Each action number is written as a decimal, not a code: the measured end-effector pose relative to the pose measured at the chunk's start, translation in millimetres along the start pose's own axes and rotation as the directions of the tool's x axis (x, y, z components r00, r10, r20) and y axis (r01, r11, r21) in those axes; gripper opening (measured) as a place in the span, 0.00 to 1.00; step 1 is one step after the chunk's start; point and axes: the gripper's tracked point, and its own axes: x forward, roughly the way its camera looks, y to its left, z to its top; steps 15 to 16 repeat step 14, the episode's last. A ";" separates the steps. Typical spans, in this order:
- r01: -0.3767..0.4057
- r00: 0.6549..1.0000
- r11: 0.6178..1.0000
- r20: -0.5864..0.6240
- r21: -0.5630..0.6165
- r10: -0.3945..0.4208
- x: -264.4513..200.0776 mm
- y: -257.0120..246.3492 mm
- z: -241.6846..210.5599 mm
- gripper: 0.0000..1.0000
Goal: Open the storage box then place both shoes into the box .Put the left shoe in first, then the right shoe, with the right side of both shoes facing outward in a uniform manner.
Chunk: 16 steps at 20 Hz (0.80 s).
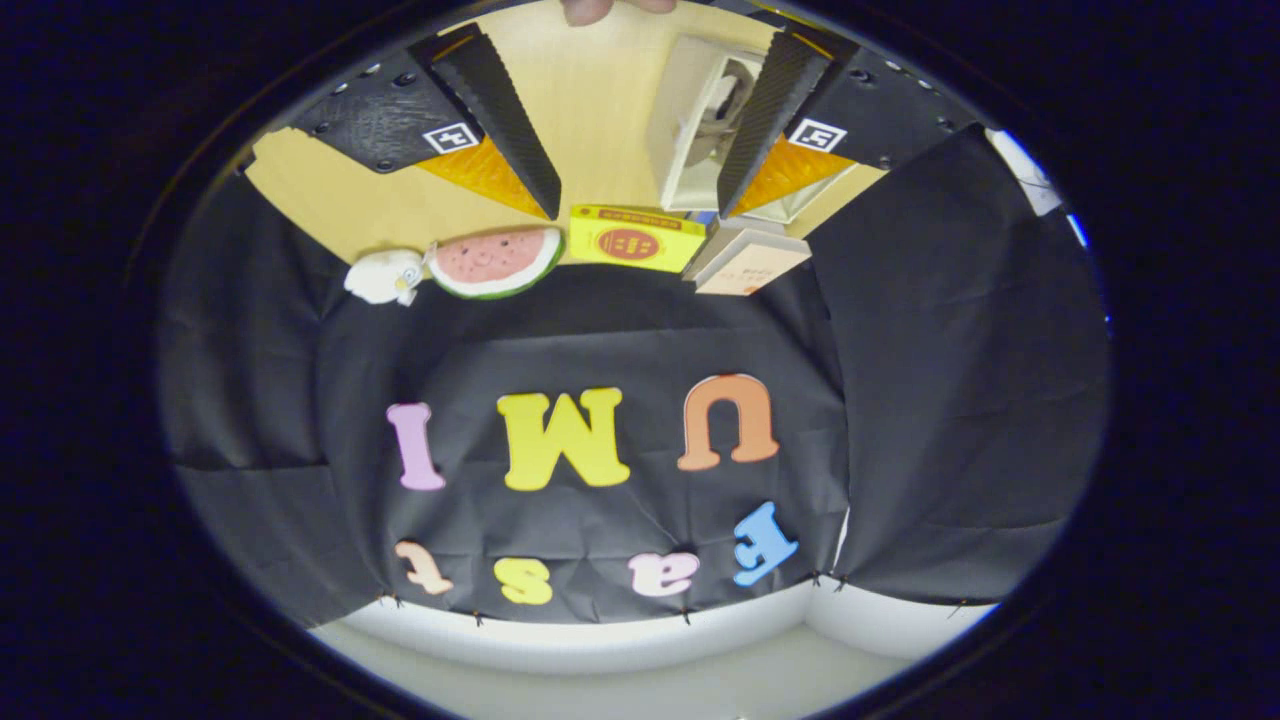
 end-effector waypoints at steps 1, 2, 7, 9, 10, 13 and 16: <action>0.007 0.999 1.000 0.033 -0.009 -0.006 -9.0 -7.4 2.5 0.96; 0.022 0.998 0.999 0.064 -0.023 -0.020 -16.9 -17.2 4.8 0.96; 0.057 0.976 0.997 0.212 -0.055 -0.044 -50.5 -43.4 10.3 0.95; 0.049 0.976 0.998 0.215 -0.046 -0.038 -58.5 -42.9 4.7 0.95; 0.044 0.975 0.998 0.221 -0.040 -0.034 -60.6 -40.8 2.7 0.96; 0.058 0.971 0.997 0.237 -0.055 -0.043 -61.4 -40.6 0.7 0.95; 0.072 0.965 0.995 0.258 -0.072 -0.051 -62.7 -41.9 4.3 0.96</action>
